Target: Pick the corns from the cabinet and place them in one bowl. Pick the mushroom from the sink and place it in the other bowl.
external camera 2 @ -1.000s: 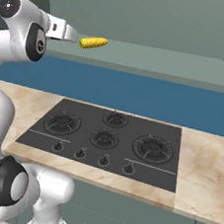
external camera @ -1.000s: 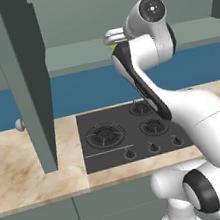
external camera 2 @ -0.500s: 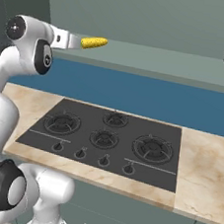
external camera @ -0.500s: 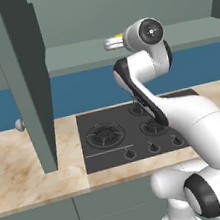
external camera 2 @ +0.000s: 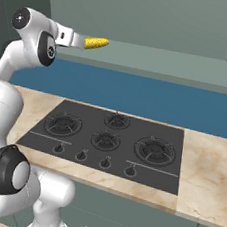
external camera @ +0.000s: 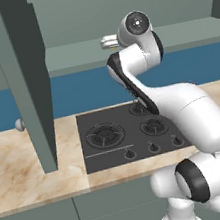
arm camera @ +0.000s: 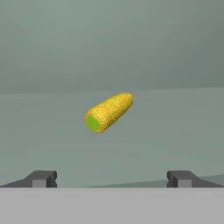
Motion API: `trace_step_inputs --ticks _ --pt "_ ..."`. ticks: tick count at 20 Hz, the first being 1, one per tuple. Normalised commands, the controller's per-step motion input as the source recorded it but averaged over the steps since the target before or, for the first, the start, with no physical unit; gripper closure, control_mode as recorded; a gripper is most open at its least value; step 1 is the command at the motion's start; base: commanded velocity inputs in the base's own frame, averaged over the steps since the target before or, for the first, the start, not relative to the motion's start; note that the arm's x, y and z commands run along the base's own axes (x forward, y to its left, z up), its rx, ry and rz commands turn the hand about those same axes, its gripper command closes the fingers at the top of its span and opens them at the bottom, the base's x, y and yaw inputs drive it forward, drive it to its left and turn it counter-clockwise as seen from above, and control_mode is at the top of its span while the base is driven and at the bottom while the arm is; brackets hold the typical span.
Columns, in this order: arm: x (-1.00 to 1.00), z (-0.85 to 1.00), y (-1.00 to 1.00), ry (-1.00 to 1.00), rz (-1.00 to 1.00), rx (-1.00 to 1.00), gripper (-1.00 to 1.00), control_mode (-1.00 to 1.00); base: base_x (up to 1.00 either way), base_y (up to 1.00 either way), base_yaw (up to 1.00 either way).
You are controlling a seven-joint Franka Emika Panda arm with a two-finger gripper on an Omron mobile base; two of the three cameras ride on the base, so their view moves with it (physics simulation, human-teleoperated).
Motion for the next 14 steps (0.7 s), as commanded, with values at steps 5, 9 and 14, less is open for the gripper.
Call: trace_step_inputs --ticks 5,9,14 --pt "0.16 -0.01 0.03 0.05 -0.07 0.02 -1.0 -1.0 0.0 0.0 0.0" --pt "0.14 -0.09 0.0 0.0 -0.04 0.0 -1.0 -1.0 0.0 0.0 0.0" --pt "0.18 -0.11 0.0 0.0 -0.04 0.0 -1.0 -1.0 0.0 0.0 0.0"
